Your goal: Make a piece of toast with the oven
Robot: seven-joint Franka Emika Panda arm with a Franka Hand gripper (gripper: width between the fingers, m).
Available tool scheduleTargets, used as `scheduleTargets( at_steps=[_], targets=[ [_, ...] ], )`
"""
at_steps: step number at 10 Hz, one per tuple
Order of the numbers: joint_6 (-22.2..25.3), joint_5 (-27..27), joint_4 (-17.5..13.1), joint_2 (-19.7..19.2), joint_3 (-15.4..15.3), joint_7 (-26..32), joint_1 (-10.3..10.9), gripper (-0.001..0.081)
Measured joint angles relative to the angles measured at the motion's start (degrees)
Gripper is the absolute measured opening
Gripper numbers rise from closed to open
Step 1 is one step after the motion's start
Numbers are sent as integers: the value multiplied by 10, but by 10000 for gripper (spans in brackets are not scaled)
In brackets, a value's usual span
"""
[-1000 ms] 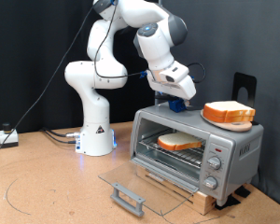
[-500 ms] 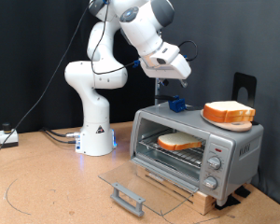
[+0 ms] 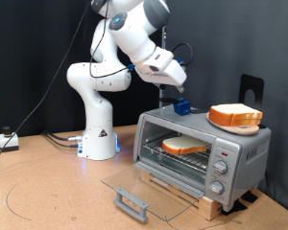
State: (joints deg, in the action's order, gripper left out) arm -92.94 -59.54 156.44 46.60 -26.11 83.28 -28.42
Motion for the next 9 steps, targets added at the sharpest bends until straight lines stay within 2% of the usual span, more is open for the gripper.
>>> scheduleTargets(
  at_steps=[2,5,9],
  targets=[
    [2,28,-3,-21,25,17,-29,809],
    [-1,85,-14,-46,56,76,-66,809],
    [-41,135,-35,-89,74,122,-112,809]
  ],
)
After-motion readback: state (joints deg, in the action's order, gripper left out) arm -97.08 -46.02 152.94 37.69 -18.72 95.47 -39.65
